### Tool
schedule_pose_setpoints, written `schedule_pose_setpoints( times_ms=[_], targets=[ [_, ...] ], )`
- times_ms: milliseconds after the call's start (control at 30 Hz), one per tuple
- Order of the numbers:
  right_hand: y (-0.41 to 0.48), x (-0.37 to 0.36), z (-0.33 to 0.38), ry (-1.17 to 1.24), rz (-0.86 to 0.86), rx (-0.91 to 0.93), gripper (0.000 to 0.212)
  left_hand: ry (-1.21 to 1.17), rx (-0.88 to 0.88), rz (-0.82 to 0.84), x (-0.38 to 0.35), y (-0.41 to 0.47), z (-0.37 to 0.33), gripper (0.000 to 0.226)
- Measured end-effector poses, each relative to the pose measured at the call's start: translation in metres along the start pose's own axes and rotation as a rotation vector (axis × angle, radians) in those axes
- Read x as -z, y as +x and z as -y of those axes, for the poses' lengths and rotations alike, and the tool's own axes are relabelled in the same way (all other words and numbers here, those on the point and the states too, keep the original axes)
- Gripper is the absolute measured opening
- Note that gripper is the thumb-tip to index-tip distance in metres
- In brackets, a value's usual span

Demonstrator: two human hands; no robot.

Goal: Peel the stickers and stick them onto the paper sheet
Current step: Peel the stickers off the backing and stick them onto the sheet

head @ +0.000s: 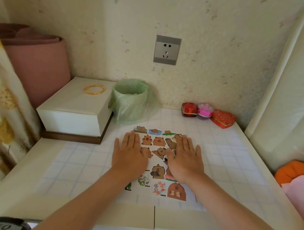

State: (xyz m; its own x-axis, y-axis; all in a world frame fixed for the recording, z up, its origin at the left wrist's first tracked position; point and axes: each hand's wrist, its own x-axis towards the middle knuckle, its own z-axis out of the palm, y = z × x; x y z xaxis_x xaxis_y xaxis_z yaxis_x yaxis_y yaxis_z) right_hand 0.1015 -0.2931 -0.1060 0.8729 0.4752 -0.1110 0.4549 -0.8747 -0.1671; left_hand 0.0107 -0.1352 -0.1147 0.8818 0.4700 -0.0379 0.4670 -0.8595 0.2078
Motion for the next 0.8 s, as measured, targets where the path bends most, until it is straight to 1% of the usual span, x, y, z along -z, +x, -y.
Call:
schedule_pose_setpoints(
  times_ms=[67, 133, 200, 233, 300, 333, 533, 700, 800],
  targets=[
    [-0.003, 0.005, -0.002, 0.036, -0.027, 0.014, 0.07, 0.009, -0.04, -0.034, 0.003, -0.001, 0.0, 0.064],
    [-0.012, 0.011, -0.001, 0.031, -0.062, 0.143, 0.065, -0.02, -0.212, -0.065, 0.006, -0.004, 0.001, 0.061],
    [-0.028, 0.013, 0.005, 0.028, -0.026, 0.307, 0.062, -0.087, -0.385, -0.015, 0.007, -0.012, 0.0, 0.058],
    [-0.037, 0.011, 0.009, 0.016, 0.001, 0.366, 0.061, -0.08, -0.441, 0.019, 0.005, -0.016, 0.0, 0.059],
    [-0.052, 0.005, 0.012, -0.032, 0.045, 0.424, 0.06, 0.028, -0.493, 0.036, -0.002, -0.023, 0.001, 0.069],
    [-0.055, 0.002, 0.012, -0.051, 0.064, 0.425, 0.06, 0.071, -0.493, 0.034, -0.005, -0.024, 0.002, 0.073],
    [-0.056, -0.005, 0.009, -0.067, 0.058, 0.302, 0.062, 0.085, -0.415, 0.051, 0.005, -0.035, 0.023, 0.058],
    [-0.06, -0.005, 0.01, -0.032, 0.058, 0.156, 0.066, 0.122, -0.302, 0.077, 0.012, -0.048, 0.044, 0.057],
    [-0.062, -0.004, 0.01, -0.005, 0.065, 0.118, 0.064, 0.127, -0.253, 0.08, 0.014, -0.053, 0.045, 0.056]
  ],
)
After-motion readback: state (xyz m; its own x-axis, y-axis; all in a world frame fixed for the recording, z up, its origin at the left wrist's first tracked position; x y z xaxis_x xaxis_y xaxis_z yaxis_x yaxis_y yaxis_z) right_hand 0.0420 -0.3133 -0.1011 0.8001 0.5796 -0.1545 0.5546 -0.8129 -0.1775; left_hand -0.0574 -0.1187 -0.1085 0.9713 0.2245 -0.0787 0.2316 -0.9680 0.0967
